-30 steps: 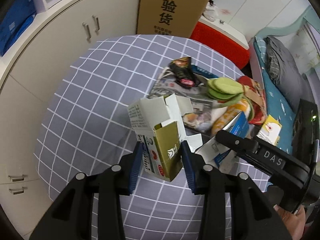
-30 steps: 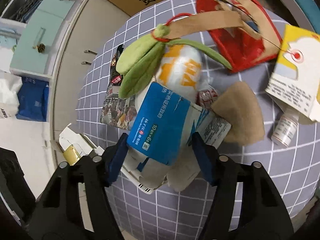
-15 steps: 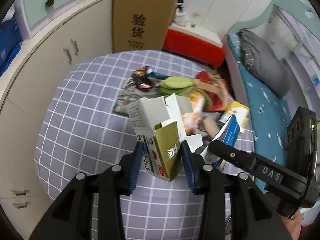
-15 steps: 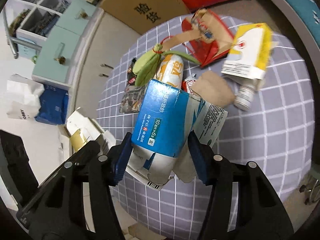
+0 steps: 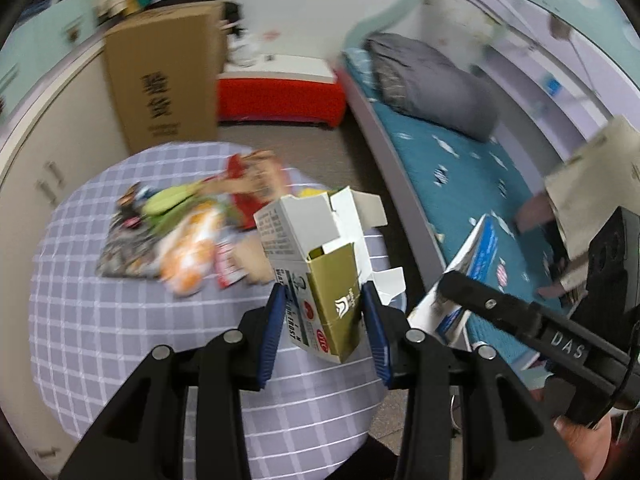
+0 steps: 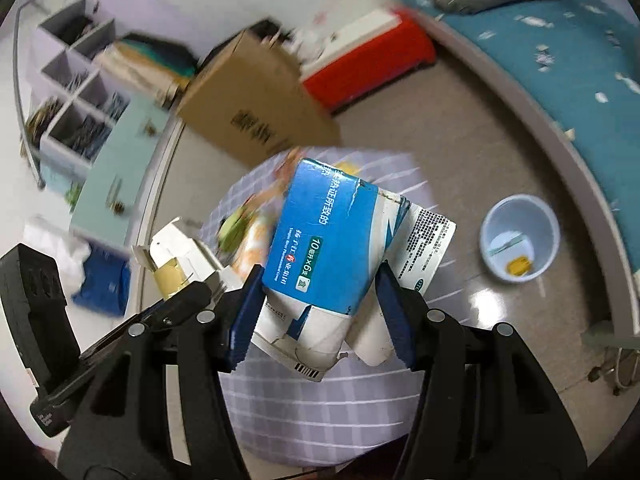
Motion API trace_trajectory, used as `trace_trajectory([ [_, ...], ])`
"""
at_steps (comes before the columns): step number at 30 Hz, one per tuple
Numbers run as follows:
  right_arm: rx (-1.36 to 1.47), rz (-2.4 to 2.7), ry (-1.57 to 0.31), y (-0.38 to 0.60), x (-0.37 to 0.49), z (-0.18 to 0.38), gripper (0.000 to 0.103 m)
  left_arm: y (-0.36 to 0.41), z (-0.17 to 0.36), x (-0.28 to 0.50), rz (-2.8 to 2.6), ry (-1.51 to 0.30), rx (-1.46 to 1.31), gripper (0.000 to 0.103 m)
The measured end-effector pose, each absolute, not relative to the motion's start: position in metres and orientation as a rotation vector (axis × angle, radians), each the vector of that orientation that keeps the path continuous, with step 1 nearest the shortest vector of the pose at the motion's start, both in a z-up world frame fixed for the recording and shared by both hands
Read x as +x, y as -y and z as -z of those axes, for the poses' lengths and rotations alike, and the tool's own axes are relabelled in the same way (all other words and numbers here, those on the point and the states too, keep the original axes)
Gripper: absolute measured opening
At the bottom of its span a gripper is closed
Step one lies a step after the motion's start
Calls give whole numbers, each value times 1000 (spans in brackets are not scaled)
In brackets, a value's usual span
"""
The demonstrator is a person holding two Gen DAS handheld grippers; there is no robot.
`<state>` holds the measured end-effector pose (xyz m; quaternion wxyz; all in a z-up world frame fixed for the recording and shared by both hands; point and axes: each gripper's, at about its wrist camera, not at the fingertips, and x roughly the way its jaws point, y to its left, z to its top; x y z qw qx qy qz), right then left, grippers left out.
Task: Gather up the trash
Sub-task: 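Carry the white carton with the right tool over the blue bucket, then open the right tool to drop the white carton into the bucket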
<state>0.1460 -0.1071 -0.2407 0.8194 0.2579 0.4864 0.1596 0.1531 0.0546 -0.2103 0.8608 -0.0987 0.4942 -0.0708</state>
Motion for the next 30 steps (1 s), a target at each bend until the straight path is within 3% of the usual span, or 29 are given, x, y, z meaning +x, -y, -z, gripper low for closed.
trace_trajectory([
  [14, 523, -183, -980, 272, 210, 239, 57, 123, 219, 257, 327, -1099, -100, 38],
  [17, 499, -197, -993, 288, 225, 247, 59, 143, 225, 271, 323, -1113, -89, 38],
  [19, 492, -205, -996, 297, 233, 253, 69, 151, 227, 280, 314, -1120, -86, 38],
  [30, 412, -199, -993, 320, 250, 254, 72, 181, 238, 306, 302, -1155, -75, 38],
])
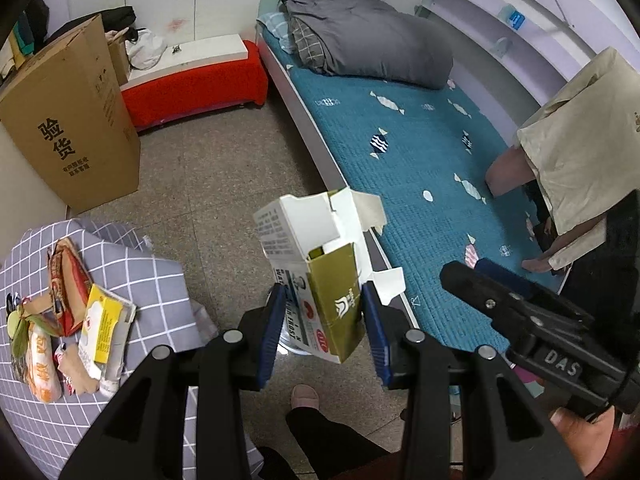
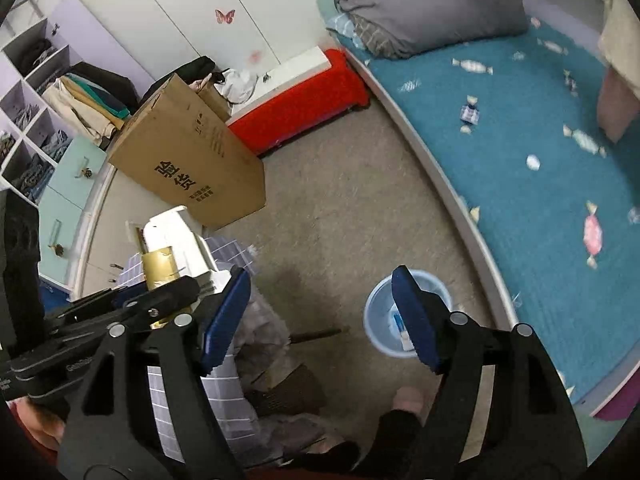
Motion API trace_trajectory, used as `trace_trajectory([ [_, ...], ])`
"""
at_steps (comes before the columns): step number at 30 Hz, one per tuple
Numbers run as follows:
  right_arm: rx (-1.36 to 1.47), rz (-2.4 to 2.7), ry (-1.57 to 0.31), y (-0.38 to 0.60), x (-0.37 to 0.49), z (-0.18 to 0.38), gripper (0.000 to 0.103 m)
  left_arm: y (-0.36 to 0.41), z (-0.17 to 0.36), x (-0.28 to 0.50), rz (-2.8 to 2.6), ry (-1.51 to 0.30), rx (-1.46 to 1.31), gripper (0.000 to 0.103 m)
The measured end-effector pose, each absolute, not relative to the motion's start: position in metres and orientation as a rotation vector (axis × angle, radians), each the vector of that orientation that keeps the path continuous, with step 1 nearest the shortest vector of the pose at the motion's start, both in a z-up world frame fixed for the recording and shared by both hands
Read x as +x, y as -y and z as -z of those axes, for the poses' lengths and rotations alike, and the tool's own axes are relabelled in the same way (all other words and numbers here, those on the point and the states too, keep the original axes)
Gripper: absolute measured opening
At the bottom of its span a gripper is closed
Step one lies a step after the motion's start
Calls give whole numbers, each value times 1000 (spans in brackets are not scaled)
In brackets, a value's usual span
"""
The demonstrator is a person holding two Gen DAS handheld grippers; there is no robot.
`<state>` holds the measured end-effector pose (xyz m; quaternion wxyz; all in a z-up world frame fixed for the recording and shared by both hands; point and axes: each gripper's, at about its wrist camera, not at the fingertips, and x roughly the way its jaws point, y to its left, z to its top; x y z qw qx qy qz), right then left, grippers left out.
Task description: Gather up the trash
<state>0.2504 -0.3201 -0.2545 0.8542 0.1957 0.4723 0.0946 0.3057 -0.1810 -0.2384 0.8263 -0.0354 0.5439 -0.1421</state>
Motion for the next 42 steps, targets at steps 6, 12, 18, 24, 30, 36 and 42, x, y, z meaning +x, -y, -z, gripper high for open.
trace_trajectory([
  [6, 348, -174, -941, 328, 247, 243, 72, 202, 241, 313, 325, -1159, -52, 38],
  [12, 336, -143, -915, 339, 245, 239, 73, 215, 242, 318, 345, -1165, -37, 39],
  [18, 340, -115, -892, 352, 243, 236, 72, 231, 241, 323, 368, -1160, -24, 40],
  [24, 357, -89, -870, 365, 240, 233, 73, 242, 242, 326, 376, -1166, -14, 65],
  [30, 375, -86, -874, 367, 239, 233, 73, 243, 240, 323, 363, -1161, -11, 67],
  [36, 351, -120, -870, 357, 234, 231, 73, 233, 233, 314, 321, -1135, -26, 67],
  [42, 329, -168, -868, 339, 232, 228, 73, 216, 226, 301, 278, -1111, -40, 67],
])
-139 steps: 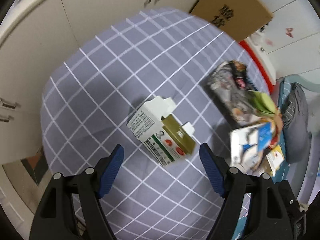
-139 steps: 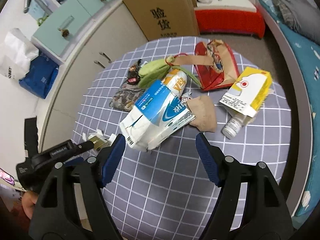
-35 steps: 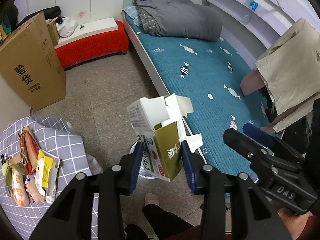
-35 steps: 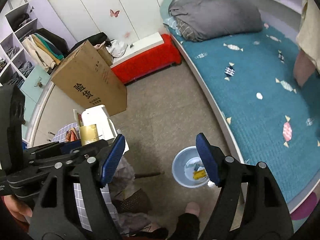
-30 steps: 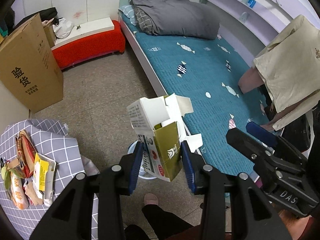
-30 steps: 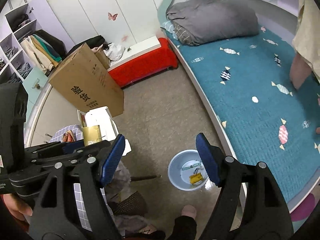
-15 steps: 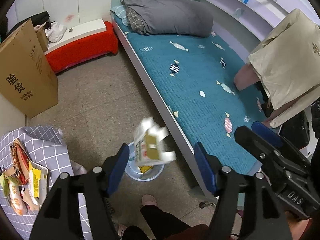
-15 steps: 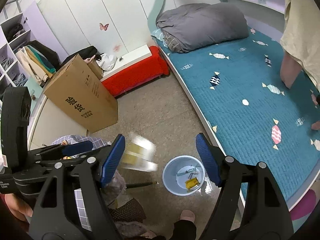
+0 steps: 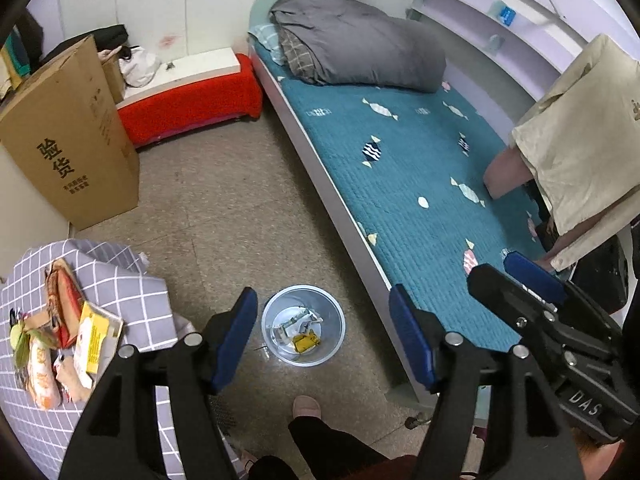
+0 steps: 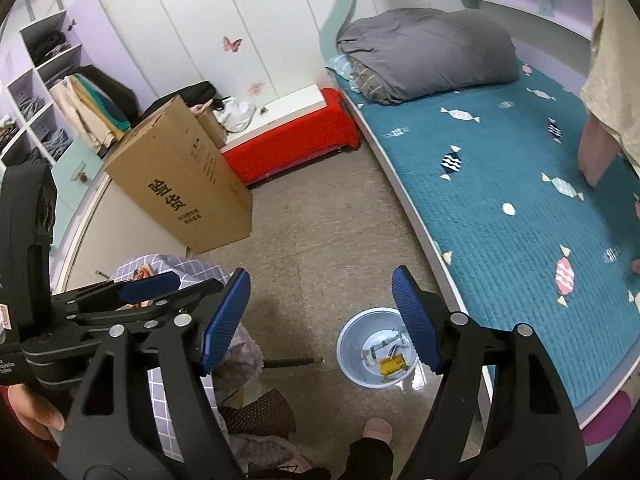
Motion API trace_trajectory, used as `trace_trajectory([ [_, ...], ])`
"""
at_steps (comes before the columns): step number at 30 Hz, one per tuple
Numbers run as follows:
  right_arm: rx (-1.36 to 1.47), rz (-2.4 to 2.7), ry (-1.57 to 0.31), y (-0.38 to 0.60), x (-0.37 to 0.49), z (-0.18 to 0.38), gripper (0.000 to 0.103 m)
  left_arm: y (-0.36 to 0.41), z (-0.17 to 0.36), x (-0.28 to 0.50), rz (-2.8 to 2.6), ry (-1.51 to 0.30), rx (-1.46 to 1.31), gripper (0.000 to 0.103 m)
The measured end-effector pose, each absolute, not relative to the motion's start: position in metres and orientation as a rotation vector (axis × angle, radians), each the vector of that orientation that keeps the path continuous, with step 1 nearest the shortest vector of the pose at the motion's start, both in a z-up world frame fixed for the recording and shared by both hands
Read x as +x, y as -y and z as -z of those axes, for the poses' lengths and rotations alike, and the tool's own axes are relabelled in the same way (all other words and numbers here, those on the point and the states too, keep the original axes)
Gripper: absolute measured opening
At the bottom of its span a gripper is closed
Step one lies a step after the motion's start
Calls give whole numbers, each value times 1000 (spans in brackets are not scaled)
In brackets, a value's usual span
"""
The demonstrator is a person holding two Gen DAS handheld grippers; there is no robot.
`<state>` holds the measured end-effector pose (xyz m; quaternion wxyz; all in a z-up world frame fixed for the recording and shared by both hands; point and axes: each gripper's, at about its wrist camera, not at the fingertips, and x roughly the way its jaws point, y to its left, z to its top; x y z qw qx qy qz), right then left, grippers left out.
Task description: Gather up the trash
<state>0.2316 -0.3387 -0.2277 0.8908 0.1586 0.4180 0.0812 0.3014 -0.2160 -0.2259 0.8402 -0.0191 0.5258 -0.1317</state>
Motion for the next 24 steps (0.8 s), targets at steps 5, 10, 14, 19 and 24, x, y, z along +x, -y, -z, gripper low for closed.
trace_trajectory([
  [5, 306, -226, -866, 320, 230, 223, 73, 197, 221, 291, 226, -1098, -65, 67],
  [10, 272, -306, -875, 294, 231, 222, 73, 170, 217, 280, 154, -1085, -100, 67],
  [14, 244, -371, -890, 272, 233, 222, 73, 147, 216, 269, 83, -1082, -141, 67],
  [19, 203, -467, -917, 236, 237, 224, 73, 114, 217, 252, -10, -1078, -185, 67],
  [24, 181, -550, -957, 196, 239, 231, 73, 72, 223, 236, -109, -1094, -240, 67],
])
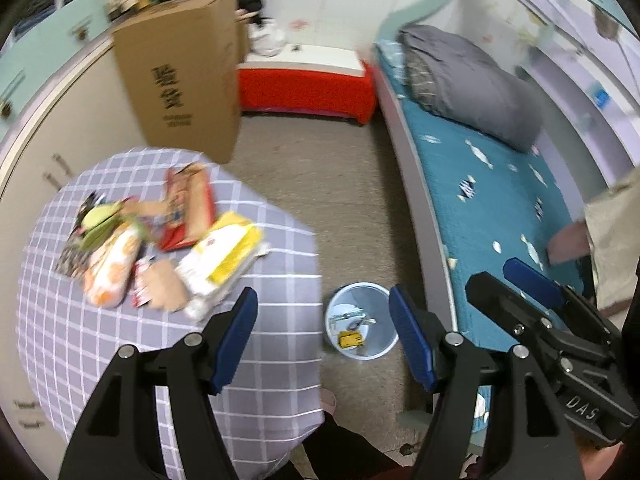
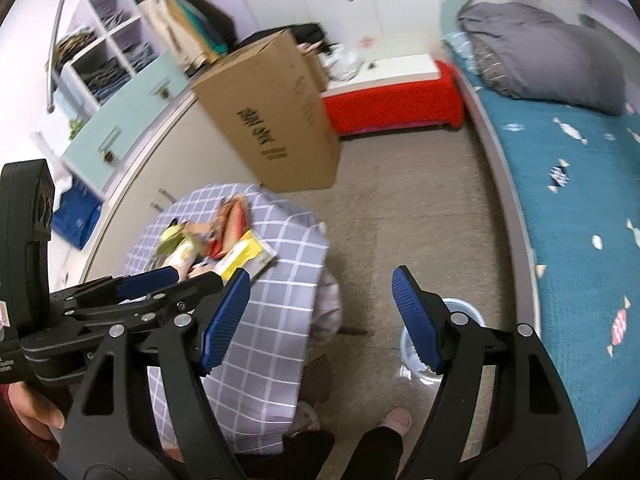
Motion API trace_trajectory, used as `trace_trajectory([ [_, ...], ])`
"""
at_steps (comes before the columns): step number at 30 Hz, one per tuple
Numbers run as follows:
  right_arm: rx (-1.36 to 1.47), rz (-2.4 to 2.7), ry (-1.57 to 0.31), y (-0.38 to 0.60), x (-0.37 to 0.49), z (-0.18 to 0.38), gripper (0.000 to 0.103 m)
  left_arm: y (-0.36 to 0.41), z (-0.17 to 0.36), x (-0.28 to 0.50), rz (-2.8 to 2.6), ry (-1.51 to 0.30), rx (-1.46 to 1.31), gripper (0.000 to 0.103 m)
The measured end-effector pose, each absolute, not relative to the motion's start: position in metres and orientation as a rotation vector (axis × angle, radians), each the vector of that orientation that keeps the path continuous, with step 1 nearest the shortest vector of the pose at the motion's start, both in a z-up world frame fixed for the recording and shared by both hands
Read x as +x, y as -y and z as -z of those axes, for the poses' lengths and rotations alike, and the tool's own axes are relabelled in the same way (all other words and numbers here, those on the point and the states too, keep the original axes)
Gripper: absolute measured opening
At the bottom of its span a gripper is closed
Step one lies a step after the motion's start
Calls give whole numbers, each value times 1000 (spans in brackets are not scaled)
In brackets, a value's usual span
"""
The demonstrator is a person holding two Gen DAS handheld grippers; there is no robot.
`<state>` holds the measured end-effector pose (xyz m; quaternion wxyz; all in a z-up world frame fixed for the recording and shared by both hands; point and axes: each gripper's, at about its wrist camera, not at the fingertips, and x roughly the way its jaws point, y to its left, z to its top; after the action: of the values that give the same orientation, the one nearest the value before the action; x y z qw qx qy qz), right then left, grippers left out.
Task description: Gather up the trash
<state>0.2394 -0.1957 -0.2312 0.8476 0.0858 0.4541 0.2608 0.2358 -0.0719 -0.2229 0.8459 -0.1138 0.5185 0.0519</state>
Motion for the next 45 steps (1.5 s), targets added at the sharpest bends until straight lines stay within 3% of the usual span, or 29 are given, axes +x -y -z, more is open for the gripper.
trace_trajectory([
  [22, 302, -507, -1166, 56, 262, 295, 74, -126, 292, 230, -277, -1255, -278, 67],
  [38, 437, -327, -1263, 27, 286, 345, 74, -148, 342, 265, -141, -1369, -170, 66],
  [42, 450, -313, -1282, 22, 292, 354, 74, -148, 353, 271, -116, -1396, -149, 45],
  [45, 458, -316, -1293, 17, 298, 359, 74, -155, 352, 270, -111, -1390, -185, 38],
])
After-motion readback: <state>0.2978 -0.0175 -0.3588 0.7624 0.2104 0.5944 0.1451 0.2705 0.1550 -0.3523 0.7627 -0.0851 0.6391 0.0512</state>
